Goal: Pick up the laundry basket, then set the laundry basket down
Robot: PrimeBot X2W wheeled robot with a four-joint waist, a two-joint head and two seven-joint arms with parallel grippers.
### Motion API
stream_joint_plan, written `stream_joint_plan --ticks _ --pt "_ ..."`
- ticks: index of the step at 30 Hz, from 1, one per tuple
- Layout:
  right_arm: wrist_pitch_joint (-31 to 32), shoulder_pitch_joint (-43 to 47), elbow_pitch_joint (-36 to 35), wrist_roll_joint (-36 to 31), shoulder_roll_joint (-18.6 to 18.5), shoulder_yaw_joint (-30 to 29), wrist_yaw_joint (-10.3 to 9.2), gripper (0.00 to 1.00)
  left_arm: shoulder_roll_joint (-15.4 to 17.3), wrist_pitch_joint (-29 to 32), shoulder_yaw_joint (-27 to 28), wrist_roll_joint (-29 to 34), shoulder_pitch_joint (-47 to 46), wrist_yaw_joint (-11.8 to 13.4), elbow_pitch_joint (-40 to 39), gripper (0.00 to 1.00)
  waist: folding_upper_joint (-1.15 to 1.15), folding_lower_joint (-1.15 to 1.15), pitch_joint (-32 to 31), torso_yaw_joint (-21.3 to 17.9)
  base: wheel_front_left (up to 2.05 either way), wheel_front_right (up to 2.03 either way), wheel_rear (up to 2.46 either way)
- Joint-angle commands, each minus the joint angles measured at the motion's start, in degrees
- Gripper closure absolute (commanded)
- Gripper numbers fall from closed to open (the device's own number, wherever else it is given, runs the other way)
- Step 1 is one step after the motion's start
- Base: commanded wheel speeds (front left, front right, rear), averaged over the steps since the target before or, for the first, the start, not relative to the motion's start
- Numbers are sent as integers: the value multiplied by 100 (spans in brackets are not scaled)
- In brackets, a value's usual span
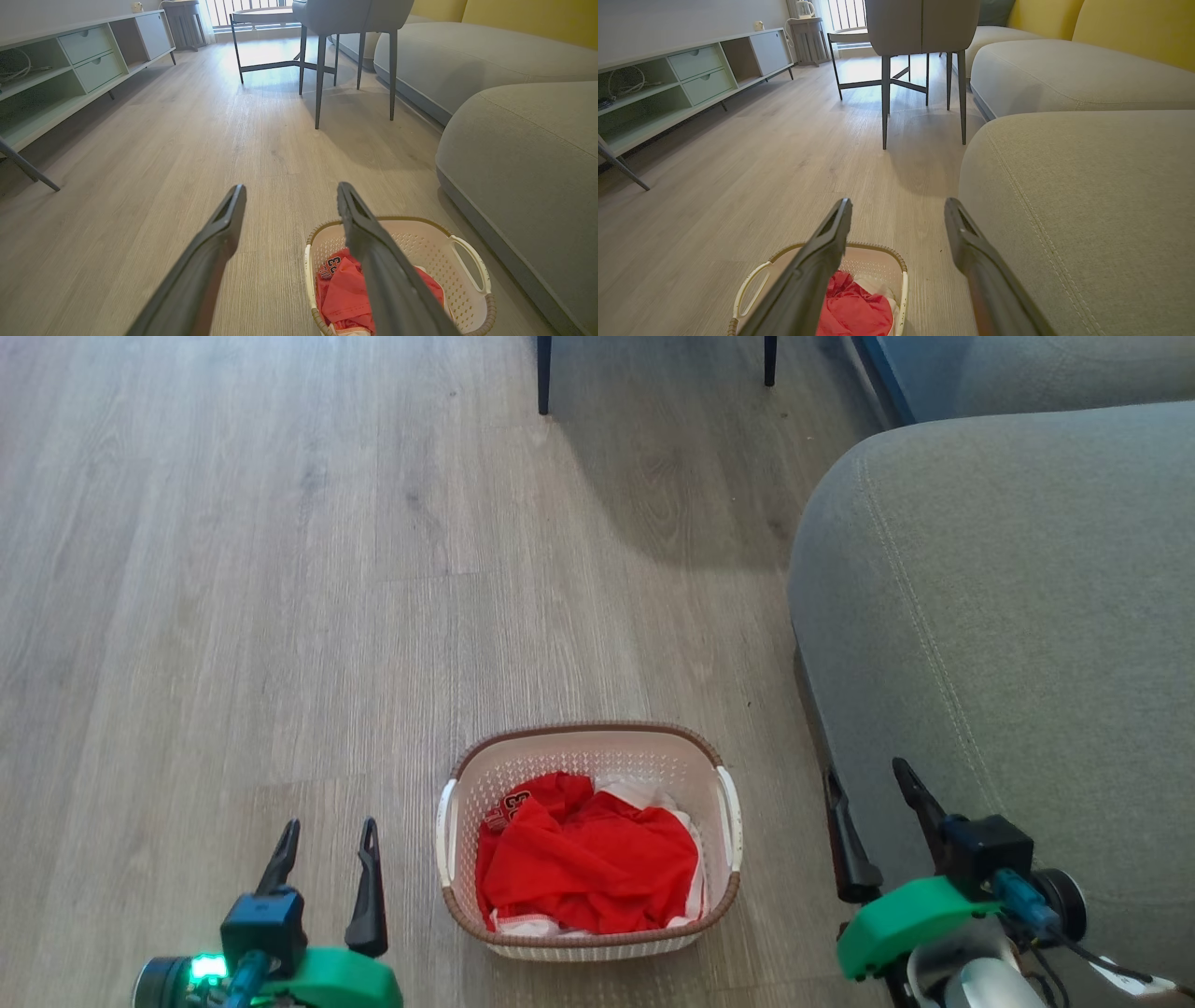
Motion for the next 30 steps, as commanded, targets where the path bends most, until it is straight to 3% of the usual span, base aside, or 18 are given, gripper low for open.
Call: stream_joint_plan --ticks 1,21,30 --pt "-69 -282 -205 -50 -59 118 -9 0 6 -70 204 39 -188 37 -170 0 0 0 3 2 0 0 0" --pt "-69 -285 -208 -52 -59 62 -9 0 -24 -70 238 55 -200 4 -142 0 0 0 60 -15 0 0 0" --pt "-69 -468 -163 -85 -59 -46 -9 0 -34 -70 253 -131 -443 -57 -30 0 0 0 520 31 0 0 0"
